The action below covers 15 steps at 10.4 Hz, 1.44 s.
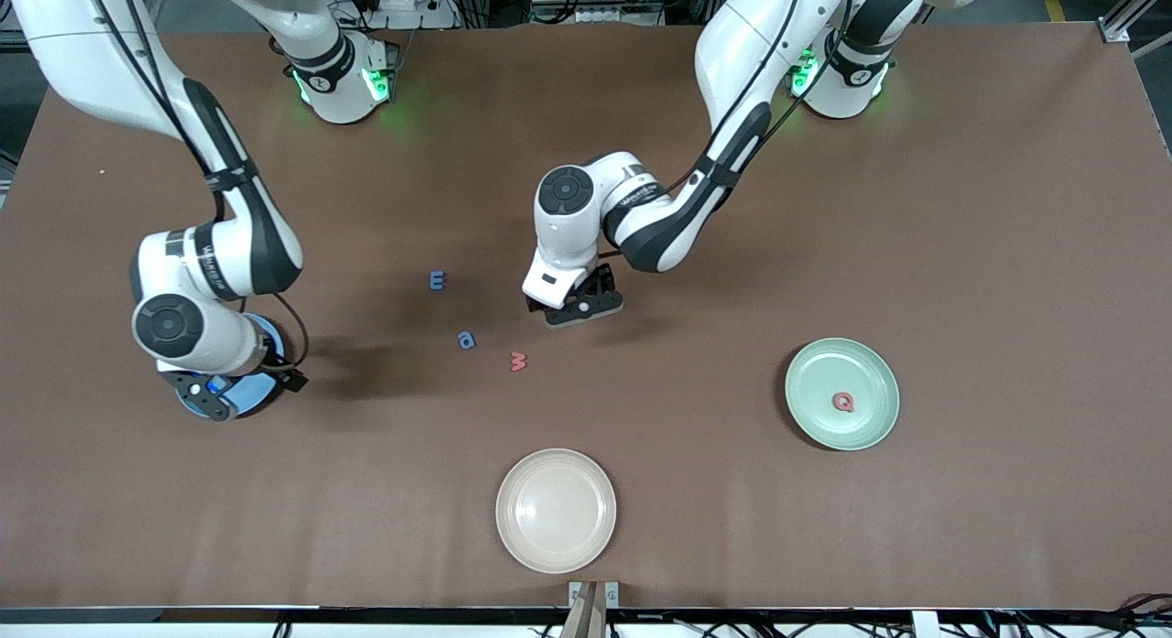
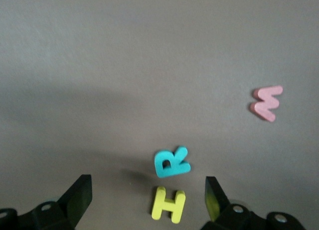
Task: Sort upper and lower case letters into plates
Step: 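Place the yellow u on the blue plate while the left gripper returns, then grasp the blue M with the left gripper while the right gripper reaches letters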
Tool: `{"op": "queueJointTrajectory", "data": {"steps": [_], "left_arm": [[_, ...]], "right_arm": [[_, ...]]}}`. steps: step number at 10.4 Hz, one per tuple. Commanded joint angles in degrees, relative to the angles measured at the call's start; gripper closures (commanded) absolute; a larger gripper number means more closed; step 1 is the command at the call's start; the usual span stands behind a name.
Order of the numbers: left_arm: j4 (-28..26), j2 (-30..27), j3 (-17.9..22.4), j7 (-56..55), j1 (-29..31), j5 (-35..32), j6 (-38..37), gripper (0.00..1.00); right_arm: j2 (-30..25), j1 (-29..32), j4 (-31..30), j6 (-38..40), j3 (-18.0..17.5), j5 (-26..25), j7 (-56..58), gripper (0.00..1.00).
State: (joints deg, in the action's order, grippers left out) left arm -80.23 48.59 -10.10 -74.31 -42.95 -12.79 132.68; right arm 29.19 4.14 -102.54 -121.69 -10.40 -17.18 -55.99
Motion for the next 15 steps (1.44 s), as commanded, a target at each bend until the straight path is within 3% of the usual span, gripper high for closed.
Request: {"op": "queueJointTrajectory", "data": {"steps": [1, 5, 7, 11, 15], "left_arm": [[1.3, 0.81, 0.7, -3.19, -2.31, -1.09, 0.12, 0.0], [-0.19, 0.1, 0.52, -6.18, -6.09, -1.53, -2.41, 0.0], [-3.42, -0.77, 0.09, -8.73, -6.62, -1.53, -3.3, 0.0], [-5.64, -1.65, -1.06, -11.2, -6.89, -1.36, -3.39, 0.0], [-8.8, -3.93, -2.29, -13.57, -6.8, -0.92, -3.39, 0.13]], "right_arm": [[1.22, 0.08, 1.46, -1.17, -2.77, 1.61, -6.29, 0.0], [3.59, -0.71, 4.01, -1.26, -5.33, 1.71, -12.56, 0.0], [3.77, -0.89, 4.36, -1.18, -5.42, 1.88, -12.65, 0.0], [4.73, -1.76, 6.2, -1.53, -5.42, 5.83, -15.27, 0.0], [9.04, -4.48, 12.44, -2.23, -7.0, 5.75, -27.31, 0.0]]}}
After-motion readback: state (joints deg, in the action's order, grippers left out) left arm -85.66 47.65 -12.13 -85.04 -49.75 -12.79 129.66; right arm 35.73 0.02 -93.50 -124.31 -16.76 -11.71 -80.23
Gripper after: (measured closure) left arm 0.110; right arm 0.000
